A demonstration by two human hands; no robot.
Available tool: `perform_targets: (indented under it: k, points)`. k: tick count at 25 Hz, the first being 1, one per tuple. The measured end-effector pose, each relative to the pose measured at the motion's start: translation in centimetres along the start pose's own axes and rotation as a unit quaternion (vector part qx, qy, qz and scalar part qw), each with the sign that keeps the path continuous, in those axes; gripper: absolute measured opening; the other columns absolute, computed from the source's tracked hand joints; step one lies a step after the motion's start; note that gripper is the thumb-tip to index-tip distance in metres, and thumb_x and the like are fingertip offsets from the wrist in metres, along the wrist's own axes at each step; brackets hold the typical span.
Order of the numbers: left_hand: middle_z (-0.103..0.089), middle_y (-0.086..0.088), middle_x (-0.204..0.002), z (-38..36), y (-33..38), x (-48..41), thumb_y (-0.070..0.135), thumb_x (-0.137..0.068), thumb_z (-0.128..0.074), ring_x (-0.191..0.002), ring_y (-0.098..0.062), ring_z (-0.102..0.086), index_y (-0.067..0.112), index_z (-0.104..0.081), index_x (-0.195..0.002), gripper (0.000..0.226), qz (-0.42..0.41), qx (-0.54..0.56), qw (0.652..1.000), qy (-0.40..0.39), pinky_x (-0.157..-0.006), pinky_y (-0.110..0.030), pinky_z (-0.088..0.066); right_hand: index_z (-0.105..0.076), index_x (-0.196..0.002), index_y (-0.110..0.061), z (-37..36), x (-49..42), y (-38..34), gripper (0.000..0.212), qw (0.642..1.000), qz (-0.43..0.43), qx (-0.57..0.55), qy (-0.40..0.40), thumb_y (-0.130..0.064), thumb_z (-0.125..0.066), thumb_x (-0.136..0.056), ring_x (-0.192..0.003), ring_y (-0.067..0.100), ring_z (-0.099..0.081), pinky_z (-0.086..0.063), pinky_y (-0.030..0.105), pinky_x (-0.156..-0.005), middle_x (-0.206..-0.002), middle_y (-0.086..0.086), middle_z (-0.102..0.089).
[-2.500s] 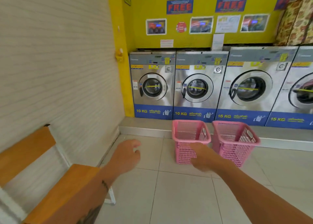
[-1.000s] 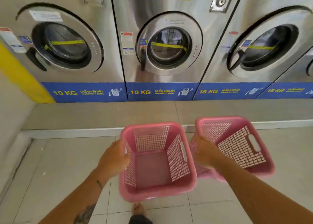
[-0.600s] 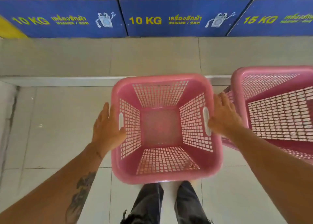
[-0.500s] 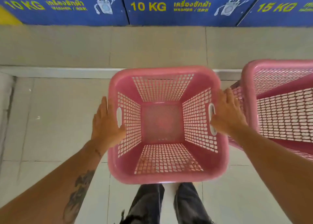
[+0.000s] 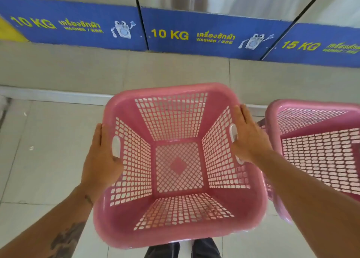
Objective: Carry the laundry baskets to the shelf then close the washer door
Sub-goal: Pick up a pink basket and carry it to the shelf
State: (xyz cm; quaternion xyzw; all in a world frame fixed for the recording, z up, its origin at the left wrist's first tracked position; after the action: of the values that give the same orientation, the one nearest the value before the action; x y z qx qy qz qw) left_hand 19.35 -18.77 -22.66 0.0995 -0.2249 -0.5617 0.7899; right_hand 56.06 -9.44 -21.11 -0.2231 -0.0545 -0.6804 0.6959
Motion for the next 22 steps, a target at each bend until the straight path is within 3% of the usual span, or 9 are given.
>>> perform_targets:
  k: [2, 4, 7, 10, 16, 20, 22]
  points:
    - [-0.047, -0.003, -0.136, 4.3, 0.3, 1.2, 0.026, -0.079, -0.072, -0.102, -0.03, -0.065, 0.03, -0.024, -0.144, 0.081, -0.001, 0.008, 1.0, 0.003, -0.065, -0.042, -0.061, 0.004, -0.154, -0.029, 4.1, 1.3, -2.3, 0.112, 1.0, 0.024, 0.002, 0.002, 0.002, -0.065, -0.072, -0.129, 0.035, -0.05, -0.051, 0.033, -0.074, -0.165, -0.003, 0.006]
    - [-0.053, -0.001, -0.122, 9.1, 1.0, 3.5, 0.021, -0.079, -0.072, -0.09, -0.025, -0.067, 0.028, -0.031, -0.138, 0.072, -0.004, 0.016, 1.0, 0.018, -0.059, -0.03, -0.059, -0.001, -0.154, -0.028, 8.5, 3.6, -4.7, 0.108, 0.999, 0.049, 0.011, 0.005, 0.0, -0.062, -0.069, -0.128, 0.038, -0.05, -0.05, 0.043, -0.08, -0.164, -0.004, -0.002]
    - [-0.055, 0.006, -0.106, 16.9, 2.8, 8.5, 0.014, -0.081, -0.071, -0.077, -0.014, -0.062, 0.028, -0.038, -0.129, 0.06, 0.006, 0.037, 0.998, 0.06, -0.051, -0.014, -0.046, -0.005, -0.154, -0.023, 14.8, 7.6, -8.4, 0.105, 0.995, 0.095, 0.032, 0.013, -0.006, -0.061, -0.066, -0.128, 0.04, -0.049, -0.048, 0.045, -0.09, -0.163, 0.0, -0.008]
    - [-0.055, 0.01, -0.104, 23.3, 4.2, 14.8, 0.008, -0.081, -0.068, -0.082, -0.015, -0.063, 0.027, -0.042, -0.131, 0.058, 0.044, 0.07, 0.989, 0.12, -0.063, -0.03, -0.057, -0.008, -0.153, -0.021, 19.9, 12.1, -11.8, 0.104, 0.986, 0.162, 0.035, 0.033, -0.011, -0.062, -0.065, -0.121, 0.04, -0.052, -0.048, 0.044, -0.084, -0.16, 0.0, -0.013]
    - [-0.053, 0.003, -0.133, 30.2, 4.2, 31.9, 0.003, -0.076, -0.063, -0.109, -0.024, -0.059, 0.027, -0.037, -0.144, 0.077, 0.153, 0.086, 0.957, 0.232, -0.086, -0.038, -0.051, -0.001, -0.155, -0.02, 24.9, 21.1, -17.9, 0.107, 0.951, 0.303, 0.045, 0.039, -0.014, -0.067, -0.071, -0.126, 0.034, -0.048, -0.046, 0.038, -0.081, -0.162, -0.003, -0.005]
    - [-0.053, -0.004, -0.138, 31.8, 2.8, 45.4, 0.005, -0.076, -0.064, -0.114, -0.029, -0.058, 0.022, -0.038, -0.146, 0.077, 0.243, 0.086, 0.914, 0.313, -0.089, -0.04, -0.049, -0.004, -0.155, -0.022, 24.6, 28.2, -24.6, 0.104, 0.891, 0.444, 0.082, 0.053, -0.02, -0.067, -0.072, -0.109, 0.028, -0.056, -0.043, 0.032, -0.061, -0.156, -0.003, -0.02]
    - [-0.054, -0.004, -0.136, 31.7, 1.4, 52.4, 0.007, -0.073, -0.062, -0.112, -0.03, -0.059, 0.025, -0.037, -0.146, 0.08, 0.282, 0.085, 0.889, 0.351, -0.088, -0.04, -0.05, -0.001, -0.155, -0.024, 22.9, 32.3, -28.1, 0.103, 0.863, 0.494, 0.098, 0.038, -0.02, -0.064, -0.073, -0.11, 0.027, -0.056, -0.038, 0.03, -0.06, -0.16, -0.004, -0.014]
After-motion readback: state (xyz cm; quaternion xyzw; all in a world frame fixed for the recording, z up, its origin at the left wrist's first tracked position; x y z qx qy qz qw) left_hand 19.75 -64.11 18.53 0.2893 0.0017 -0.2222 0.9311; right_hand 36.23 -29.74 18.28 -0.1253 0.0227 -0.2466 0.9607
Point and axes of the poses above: each hand's wrist, its own x-axis away from the middle knuckle, its own z-axis out of the back of the hand, y = z × x, the point moved 5 cm from there along -x, towards the middle knuckle
